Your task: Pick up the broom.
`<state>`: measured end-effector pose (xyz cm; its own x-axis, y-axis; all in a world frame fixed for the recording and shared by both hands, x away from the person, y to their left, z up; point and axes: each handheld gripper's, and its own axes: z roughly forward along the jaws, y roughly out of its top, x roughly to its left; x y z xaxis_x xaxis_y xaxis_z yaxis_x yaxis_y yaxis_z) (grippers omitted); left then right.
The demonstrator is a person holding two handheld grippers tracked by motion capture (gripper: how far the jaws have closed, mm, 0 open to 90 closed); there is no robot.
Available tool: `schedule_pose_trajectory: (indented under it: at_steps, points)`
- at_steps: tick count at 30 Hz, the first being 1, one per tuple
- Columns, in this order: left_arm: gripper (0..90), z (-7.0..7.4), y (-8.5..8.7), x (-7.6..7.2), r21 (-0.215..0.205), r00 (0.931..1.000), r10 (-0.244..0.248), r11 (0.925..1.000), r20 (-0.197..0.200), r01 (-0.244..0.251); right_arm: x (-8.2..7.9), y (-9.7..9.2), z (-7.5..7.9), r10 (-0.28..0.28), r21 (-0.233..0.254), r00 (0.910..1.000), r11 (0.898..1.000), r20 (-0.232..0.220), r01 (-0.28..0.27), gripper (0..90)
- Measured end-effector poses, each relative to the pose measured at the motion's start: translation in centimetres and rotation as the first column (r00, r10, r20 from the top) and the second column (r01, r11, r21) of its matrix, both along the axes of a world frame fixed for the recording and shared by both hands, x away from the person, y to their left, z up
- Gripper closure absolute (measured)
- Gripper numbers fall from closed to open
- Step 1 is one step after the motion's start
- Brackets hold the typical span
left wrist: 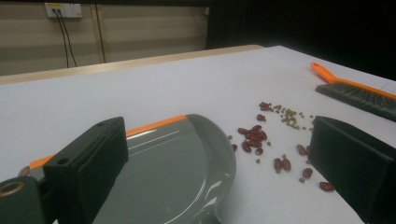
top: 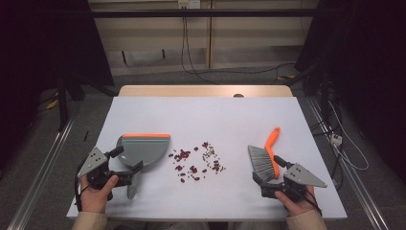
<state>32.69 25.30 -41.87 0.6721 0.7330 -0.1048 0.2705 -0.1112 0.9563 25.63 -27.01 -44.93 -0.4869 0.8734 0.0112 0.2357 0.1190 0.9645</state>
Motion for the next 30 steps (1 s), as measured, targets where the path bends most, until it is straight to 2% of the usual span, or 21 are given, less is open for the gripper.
schedule_pose_trajectory:
  at_steps: [7, 15, 23, 25, 30]
  points:
    - [4.7, 0.1, 0.0, 0.0, 0.002, 1.0000, -0.001, 1.0000, 0.001, 0.001, 0.2, -0.2, 0.2, -0.007, -0.007, 1.0000, 1.000, 0.007, 0.007, 4.8]
    - [4.7, 0.1, -0.1, 0.0, 0.000, 1.0000, -0.007, 1.0000, 0.002, 0.007, 1.4, -0.5, 0.9, -0.049, -0.030, 0.9988, 0.998, 0.011, 0.049, 4.6]
    - [4.8, 0.2, -0.1, 0.1, 0.004, 0.9999, -0.015, 0.9999, 0.006, 0.015, 2.6, -1.5, 1.4, -0.107, -0.030, 0.9941, 0.994, -0.019, 0.107, 4.7]
    - [4.7, 0.2, -0.2, 0.1, 0.004, 0.9998, -0.019, 0.9998, 0.007, 0.019, 3.1, -1.8, 1.7, -0.122, -0.020, 0.9921, 0.992, -0.025, 0.122, 4.8]
    - [4.8, 0.1, -0.2, 0.1, 0.006, 0.9995, -0.030, 0.9995, 0.001, 0.030, 4.6, -2.0, 1.9, -0.162, -0.034, 0.9860, 0.986, -0.041, 0.160, 5.0]
